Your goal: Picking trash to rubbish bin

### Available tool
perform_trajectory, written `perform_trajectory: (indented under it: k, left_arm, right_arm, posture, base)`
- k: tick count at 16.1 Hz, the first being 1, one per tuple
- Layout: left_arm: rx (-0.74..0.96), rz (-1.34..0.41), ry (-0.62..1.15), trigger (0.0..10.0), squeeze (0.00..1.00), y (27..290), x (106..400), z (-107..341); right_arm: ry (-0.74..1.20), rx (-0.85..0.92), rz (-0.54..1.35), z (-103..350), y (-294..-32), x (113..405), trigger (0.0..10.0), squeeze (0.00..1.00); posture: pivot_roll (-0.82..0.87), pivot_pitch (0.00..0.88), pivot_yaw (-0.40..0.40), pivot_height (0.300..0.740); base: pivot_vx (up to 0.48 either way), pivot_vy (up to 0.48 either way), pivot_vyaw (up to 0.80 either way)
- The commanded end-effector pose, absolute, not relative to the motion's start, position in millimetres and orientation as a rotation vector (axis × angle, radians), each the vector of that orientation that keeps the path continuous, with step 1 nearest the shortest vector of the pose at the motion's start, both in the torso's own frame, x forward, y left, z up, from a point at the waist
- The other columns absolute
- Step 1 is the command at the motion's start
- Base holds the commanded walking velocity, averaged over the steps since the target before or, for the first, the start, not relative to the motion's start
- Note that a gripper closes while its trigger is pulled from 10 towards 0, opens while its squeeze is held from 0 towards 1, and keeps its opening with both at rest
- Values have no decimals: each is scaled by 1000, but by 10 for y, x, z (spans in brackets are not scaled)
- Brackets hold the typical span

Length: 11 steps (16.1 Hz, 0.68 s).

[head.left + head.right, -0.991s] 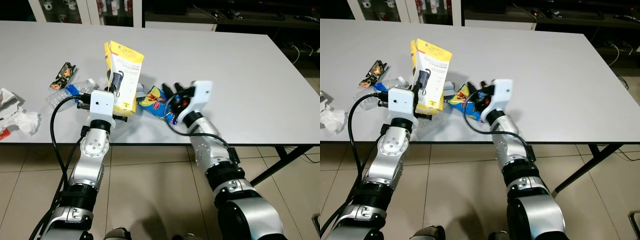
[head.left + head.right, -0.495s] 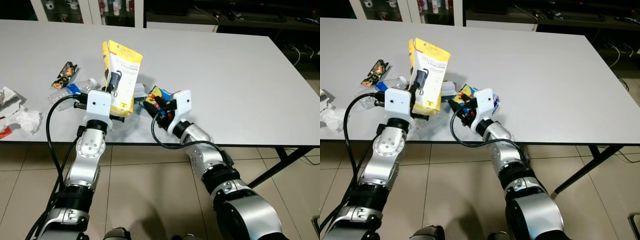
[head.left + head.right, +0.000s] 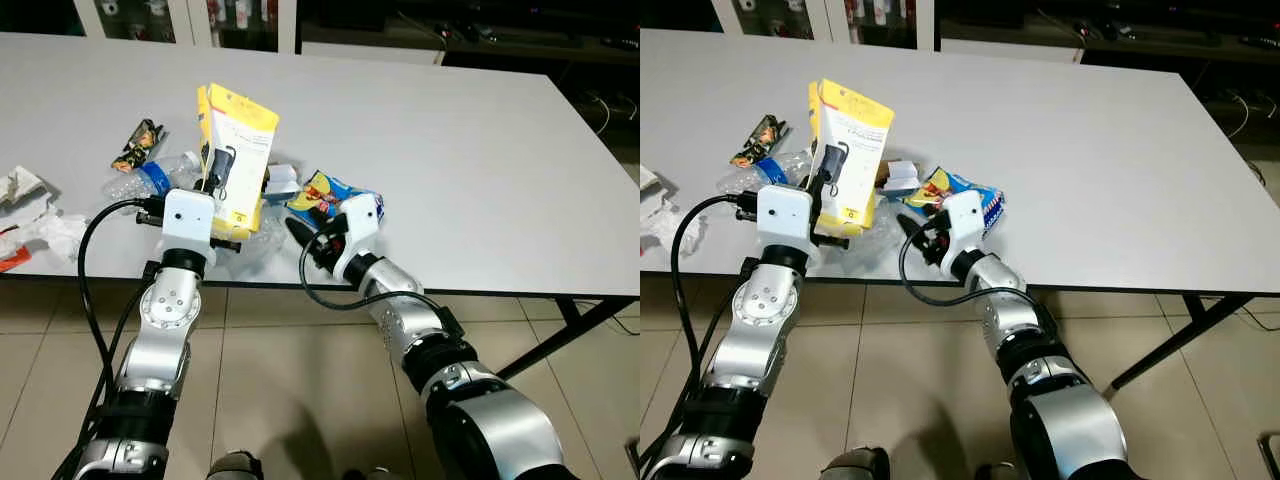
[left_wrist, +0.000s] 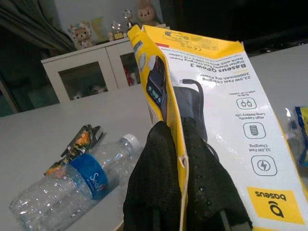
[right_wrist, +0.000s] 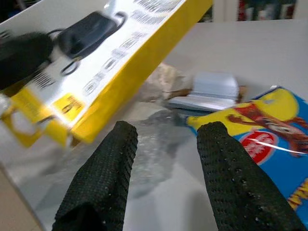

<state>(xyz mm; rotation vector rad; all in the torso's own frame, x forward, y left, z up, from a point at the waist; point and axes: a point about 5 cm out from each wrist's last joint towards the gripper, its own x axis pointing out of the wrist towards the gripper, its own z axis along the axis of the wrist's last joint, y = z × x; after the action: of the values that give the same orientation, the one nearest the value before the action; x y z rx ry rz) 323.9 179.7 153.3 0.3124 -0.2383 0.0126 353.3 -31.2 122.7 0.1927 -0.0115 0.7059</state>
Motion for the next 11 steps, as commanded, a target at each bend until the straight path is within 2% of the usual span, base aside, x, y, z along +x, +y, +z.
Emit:
perform_trajectory:
  k: [1, 5, 8, 11]
  left_arm:
    - [327, -17, -239, 10000, 0, 1738, 3223, 1544]
    - [315, -52, -230, 10000, 0, 1606, 3213, 1527]
    - [311, -70, -231, 10000, 0, 1549, 3204, 1538]
    - [309, -32, -256, 10000, 0, 1716, 3255, 1711]
  right_arm:
    - [-60, 211, 683, 1398, -246, 3606, 10000, 1000]
    - [-97, 173, 589, 1622, -414, 3785, 10000, 1000]
    - [-94, 161, 570, 1623, -444, 3801, 10000, 1000]
    - [-91, 159, 533, 1628, -489, 3826, 10000, 1000]
  posture:
    - [119, 144, -82, 740]
    - [116, 169, -76, 740]
    - [120, 179, -71, 740]
    - [124, 192, -65, 740]
  base:
    - [0, 0, 0]
    - [0, 0, 0]
    - [0, 0, 0]
    - [0, 0, 0]
